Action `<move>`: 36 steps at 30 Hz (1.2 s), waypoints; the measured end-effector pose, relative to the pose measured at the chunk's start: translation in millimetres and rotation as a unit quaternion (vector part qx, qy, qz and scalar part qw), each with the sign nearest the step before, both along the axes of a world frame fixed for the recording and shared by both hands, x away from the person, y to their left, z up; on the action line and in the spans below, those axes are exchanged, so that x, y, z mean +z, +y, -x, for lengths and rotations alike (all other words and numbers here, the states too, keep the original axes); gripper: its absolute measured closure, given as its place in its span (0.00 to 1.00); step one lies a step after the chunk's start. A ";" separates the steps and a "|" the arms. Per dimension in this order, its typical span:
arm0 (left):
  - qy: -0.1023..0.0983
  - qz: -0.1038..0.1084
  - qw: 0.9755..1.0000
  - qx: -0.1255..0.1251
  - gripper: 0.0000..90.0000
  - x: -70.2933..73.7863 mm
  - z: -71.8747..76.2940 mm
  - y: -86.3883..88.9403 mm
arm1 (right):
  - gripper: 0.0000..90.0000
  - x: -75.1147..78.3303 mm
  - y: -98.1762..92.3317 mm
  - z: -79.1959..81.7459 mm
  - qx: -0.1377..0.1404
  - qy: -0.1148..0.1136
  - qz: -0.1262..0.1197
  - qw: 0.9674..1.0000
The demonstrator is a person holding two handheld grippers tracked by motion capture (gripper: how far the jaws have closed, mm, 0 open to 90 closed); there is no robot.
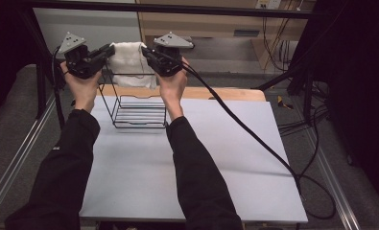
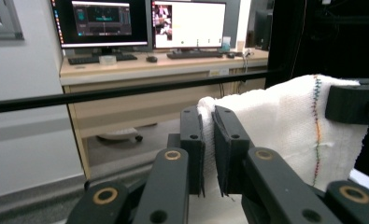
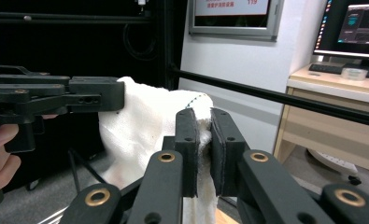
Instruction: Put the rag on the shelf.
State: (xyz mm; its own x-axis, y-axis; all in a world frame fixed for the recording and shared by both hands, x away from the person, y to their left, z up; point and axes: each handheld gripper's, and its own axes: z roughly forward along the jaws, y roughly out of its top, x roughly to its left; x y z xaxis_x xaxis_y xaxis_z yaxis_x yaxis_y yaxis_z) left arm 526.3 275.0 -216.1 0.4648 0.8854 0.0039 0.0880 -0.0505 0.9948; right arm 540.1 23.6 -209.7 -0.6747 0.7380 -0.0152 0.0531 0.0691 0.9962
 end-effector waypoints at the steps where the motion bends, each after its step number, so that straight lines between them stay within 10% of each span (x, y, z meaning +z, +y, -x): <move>1: 0.000 0.003 1.000 -0.002 0.92 -1.8 1.0 1.4 | 0.92 -1.8 1.4 0.2 0.000 0.001 0.002 1.000; 36: -0.023 -0.001 0.999 -0.035 0.91 -17.5 47.6 19.3 | 0.91 -11.3 -0.4 29.3 0.039 -0.013 0.021 0.999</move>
State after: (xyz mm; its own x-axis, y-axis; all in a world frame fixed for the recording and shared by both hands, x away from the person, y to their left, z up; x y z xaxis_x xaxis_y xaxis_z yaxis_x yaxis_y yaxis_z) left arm 478.7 294.3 -233.6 0.5246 0.8509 0.0273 0.0393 -0.0562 0.9976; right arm 510.8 23.2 -221.0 -0.7293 0.6812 -0.0637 0.0196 0.1138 0.9933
